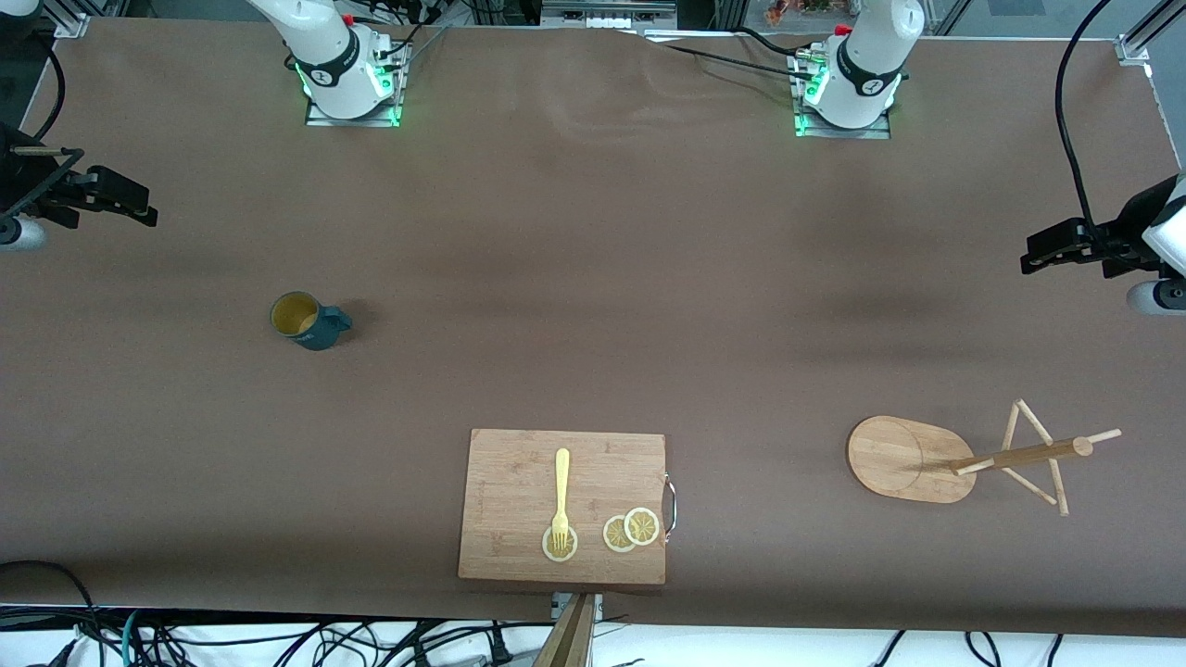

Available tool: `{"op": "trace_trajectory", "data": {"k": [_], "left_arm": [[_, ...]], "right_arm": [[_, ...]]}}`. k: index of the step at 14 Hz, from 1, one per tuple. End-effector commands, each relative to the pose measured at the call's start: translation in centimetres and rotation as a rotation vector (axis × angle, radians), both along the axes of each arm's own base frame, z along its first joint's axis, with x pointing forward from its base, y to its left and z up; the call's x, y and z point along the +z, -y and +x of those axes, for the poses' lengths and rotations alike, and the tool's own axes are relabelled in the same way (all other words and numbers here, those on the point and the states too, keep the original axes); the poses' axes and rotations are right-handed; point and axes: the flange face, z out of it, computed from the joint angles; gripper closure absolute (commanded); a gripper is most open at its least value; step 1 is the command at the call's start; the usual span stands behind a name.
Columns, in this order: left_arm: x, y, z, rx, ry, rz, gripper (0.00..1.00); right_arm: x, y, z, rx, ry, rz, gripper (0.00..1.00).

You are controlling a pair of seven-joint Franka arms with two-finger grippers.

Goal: Pass cup and hang on rack

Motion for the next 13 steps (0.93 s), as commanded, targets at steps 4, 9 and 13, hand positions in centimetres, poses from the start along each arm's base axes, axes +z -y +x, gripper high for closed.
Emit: {"op": "trace_trajectory", "data": {"k": [4,9,13], "left_arm": [[0.5,-0.1,0.4,0.001,0.006,0.005,0.0],[0.6,-0.1,0.3,-0.001,0.008,0.005,0.0],[0.5,0.0,0.4,-0.001,0.006,0.005,0.0]], "right_arm": [[-0.1,-1.1,-0.7,0.01,0.014,0.011,0.0],[-0.5,-1.1,-0.6,0.006,-0.005,0.016,0.0],[-1.1,-1.3,-0.5,0.009,-0.017,0.016,0.0]]}}
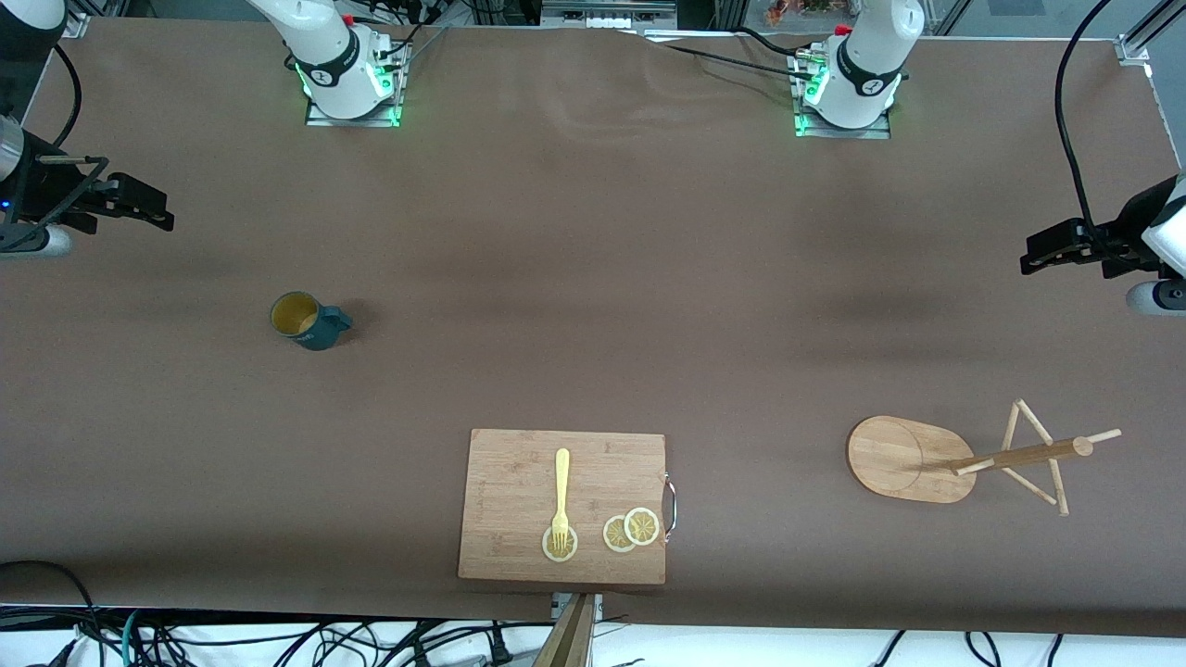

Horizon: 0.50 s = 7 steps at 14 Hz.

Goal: Pass cup and hang on rack

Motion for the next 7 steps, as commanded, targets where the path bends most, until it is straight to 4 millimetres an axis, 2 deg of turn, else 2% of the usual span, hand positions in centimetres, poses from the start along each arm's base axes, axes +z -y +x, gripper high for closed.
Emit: {"op": "trace_trajectory", "data": {"k": [1,4,7], "left_arm": [[0.5,0.0,0.3,0.0,0.006,0.005,0.0],[0.6,-0.1,0.3,0.0,0.007,0.005,0.0],[0.5,0.2,0.3,-0.002,0.006,0.005,0.0]], "right_arm": [[-0.2,-0.4,-0.5,-0.009,-0.009,0.016,0.0],[-0.3,-0.7,-0.5,-0.001,-0.011,0.016,0.0],[-1.2,-0.8,0.2,0.0,-0.019,0.015,0.0]]}}
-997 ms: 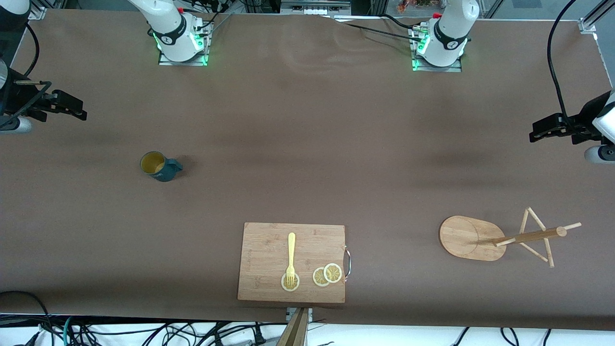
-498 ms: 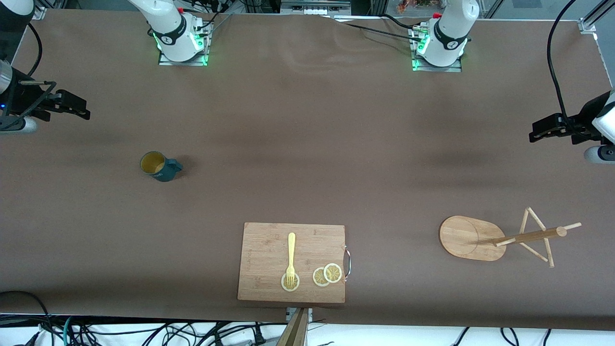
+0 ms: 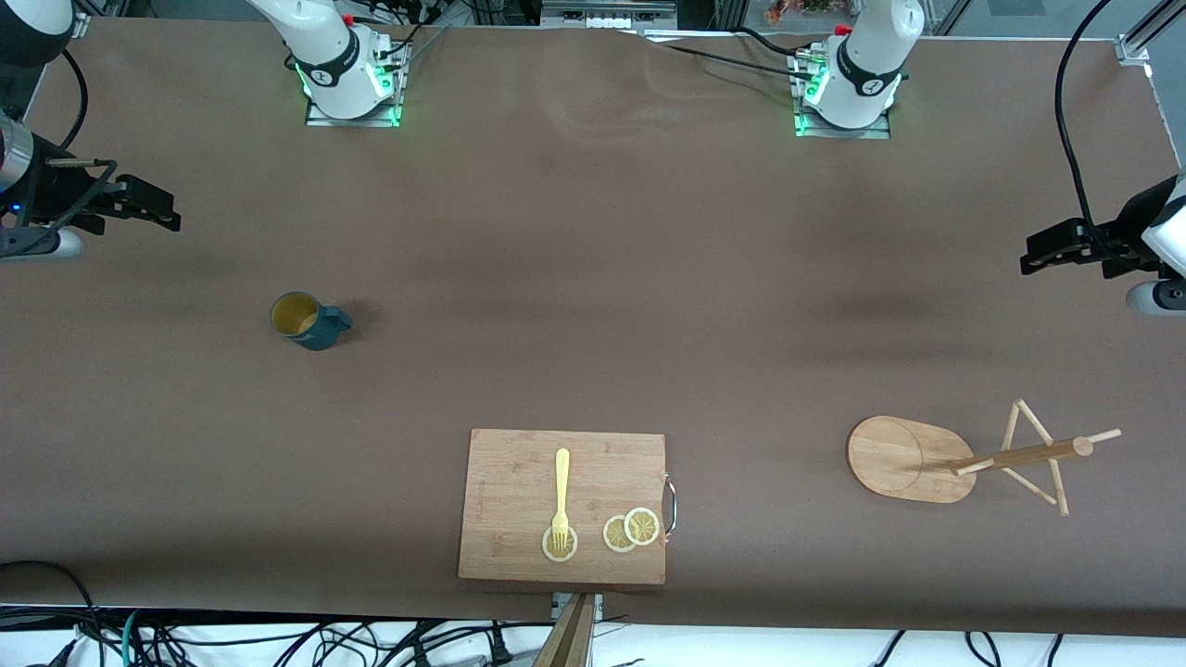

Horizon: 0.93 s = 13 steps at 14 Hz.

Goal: Pass cup and hang on rack

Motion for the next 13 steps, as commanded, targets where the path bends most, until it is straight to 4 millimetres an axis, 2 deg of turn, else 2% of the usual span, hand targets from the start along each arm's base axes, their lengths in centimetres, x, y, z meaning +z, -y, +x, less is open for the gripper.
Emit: {"op": "trace_trajectory", "data": {"k": [1,7,13], "left_arm": [[0.6,0.2,0.3,-0.003,0.007,0.005,0.0],[0.6,0.3,0.3,-0.004,0.007,0.005,0.0],[0.6,0.3,0.3,-0.003,0.007,0.005,0.0]], "right_arm": [[-0.6,-0.3,0.3,-0.009,-0.003,0.011,0.0],[-0.9,-0.2,0.4,-0.01,-0.012,0.011,0.0],[-4.1,0.0,1.6,-0.017,-0.058,0.018,0.0]]}}
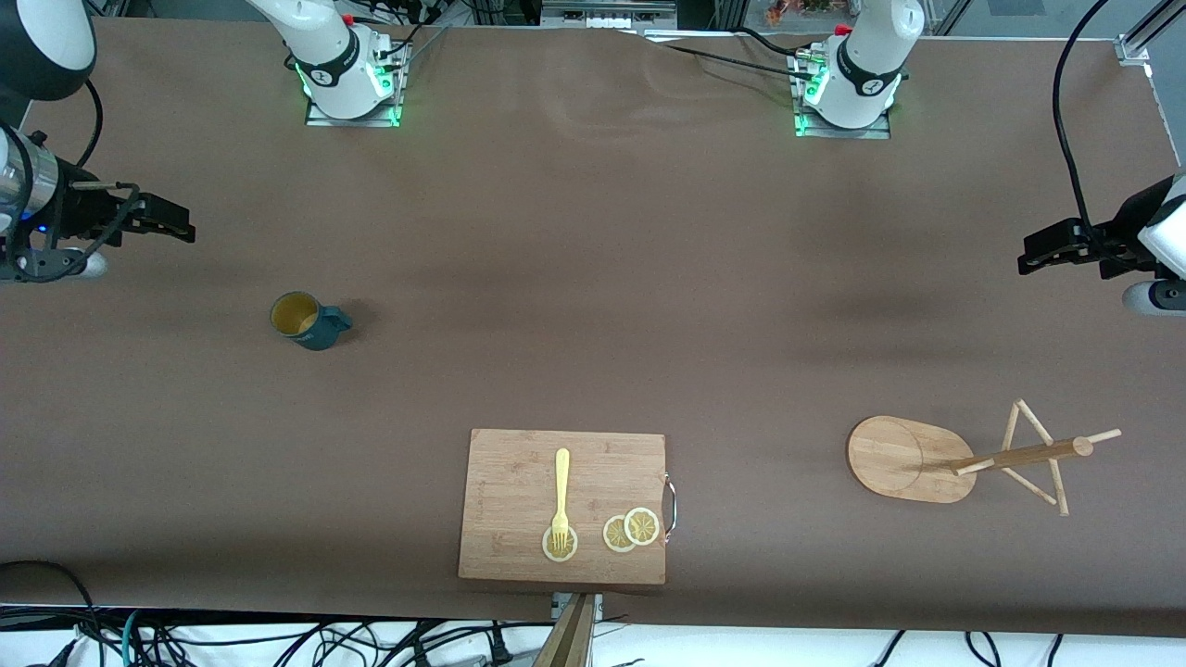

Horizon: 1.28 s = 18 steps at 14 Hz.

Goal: Pass cup and hang on rack
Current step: 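Reach the right gripper down to the teal mug rim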

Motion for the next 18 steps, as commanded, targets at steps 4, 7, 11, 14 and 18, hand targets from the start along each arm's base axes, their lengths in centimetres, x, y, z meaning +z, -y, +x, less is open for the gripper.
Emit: {"op": "trace_trajectory", "data": {"k": [4,7,11,14,18], "left_arm": [[0.6,-0.1,0.3,0.004,0.008,0.006,0.0],[0.5,0.4,0.4,-0.003,0.008,0.006,0.0],[0.5,0.1,0.4,0.002,0.006,0.006,0.0],[0.6,0.0,0.3,0.004,0.008,0.004,0.0],[0.5,-0.1,0.3,0.005,0.006,0.004,0.0]], "right_arm": [[-4.6,0.2,0.2,-0.015,0.034,0.02,0.0],[-9.4,0.5,-1.6,-0.018,0.163,0.017,0.0],[-17.5,0.6,-2.6,-0.02,0.2,0.009,0.0],[-21.9,0.7,-2.6,0.013,0.205,0.006,0.0],[-25.5,0.9,-2.1,0.019,0.211,0.029,0.0]]}}
